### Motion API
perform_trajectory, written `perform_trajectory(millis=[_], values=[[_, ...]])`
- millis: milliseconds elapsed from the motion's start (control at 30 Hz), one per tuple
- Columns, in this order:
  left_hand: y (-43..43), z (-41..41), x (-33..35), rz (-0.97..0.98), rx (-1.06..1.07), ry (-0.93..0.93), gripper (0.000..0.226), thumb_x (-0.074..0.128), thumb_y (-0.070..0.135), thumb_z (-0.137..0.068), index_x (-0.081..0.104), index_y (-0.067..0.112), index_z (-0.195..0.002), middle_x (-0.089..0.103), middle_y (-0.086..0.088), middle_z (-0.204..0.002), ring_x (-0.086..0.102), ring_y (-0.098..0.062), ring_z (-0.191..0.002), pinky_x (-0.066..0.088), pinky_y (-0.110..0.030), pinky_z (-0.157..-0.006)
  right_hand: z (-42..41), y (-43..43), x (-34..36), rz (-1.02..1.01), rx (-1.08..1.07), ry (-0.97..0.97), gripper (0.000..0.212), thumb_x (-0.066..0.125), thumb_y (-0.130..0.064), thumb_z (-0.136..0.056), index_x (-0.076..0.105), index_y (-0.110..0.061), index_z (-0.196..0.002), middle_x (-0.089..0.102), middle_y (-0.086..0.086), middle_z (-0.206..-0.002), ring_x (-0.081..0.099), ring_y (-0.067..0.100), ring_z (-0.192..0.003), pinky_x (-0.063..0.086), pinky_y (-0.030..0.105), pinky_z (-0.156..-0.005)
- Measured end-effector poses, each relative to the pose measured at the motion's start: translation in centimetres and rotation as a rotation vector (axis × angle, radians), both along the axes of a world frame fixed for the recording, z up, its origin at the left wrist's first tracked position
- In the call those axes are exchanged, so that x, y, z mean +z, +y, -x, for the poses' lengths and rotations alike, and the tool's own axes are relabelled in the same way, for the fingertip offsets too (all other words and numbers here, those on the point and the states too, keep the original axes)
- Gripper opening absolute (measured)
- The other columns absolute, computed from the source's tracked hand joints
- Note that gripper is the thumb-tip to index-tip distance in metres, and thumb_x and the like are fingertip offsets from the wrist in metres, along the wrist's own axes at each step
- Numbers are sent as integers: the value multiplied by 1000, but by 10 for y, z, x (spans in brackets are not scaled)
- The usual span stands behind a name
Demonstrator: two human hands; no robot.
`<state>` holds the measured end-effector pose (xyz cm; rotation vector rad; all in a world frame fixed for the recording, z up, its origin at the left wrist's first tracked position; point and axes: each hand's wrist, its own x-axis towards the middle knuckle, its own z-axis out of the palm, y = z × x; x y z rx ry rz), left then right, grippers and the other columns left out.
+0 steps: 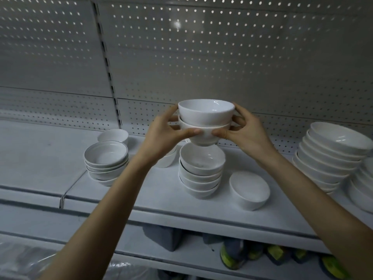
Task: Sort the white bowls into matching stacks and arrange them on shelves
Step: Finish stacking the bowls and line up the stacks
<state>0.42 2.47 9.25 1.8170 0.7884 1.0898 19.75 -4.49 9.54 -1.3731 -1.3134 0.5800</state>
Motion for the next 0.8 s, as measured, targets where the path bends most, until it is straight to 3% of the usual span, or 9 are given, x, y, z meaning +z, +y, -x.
perform_trajectory(millis=[200,300,400,533,700,800], values=[[9,6,-11,5,-37,-19,80,84,24,-66,47,23,-137,61,4,-112,62,4,-88,52,-11,-69,12,0,-13,-17,-43,21,87,83,-28,-52,48,-19,-131,59,2,-127,58,15,-114,49,40,-98],[12,3,-23,4,-98,-2,76,83,19,-69,48,19,-136,60,5,-109,62,1,-88,50,-7,-68,12,-3,-26,-7,-90,23,88,84,-21,-54,46,-17,-134,58,3,-130,57,14,-116,48,38,-99],[15,0,-45,11,-128,18,74,84,22,-68,50,23,-134,62,10,-111,62,-7,-97,51,-11,-77,14,-10,-41,1,-128,30,94,84,-24,-51,43,-21,-136,55,0,-133,56,13,-117,48,33,-98],[23,-4,-69,54,-168,24,77,85,23,-67,49,25,-135,62,2,-124,59,-15,-113,51,-37,-96,18,-14,-60,3,-154,59,96,83,-22,-50,42,-19,-137,54,-1,-132,56,9,-114,50,19,-90],[22,-5,-79,3,-162,57,73,83,28,-68,46,37,-131,55,16,-131,48,-5,-122,38,-22,-104,20,-15,-73,-3,-187,69,94,83,-28,-47,42,-31,-132,53,-17,-123,52,3,-116,46,7,-82],[23,-3,-89,26,-175,41,78,82,41,-63,45,40,-132,55,14,-133,49,-6,-124,38,-34,-108,20,-15,-79,17,-195,34,98,83,-35,-45,41,-32,-134,53,-22,-120,49,1,-120,44,18,-96]])
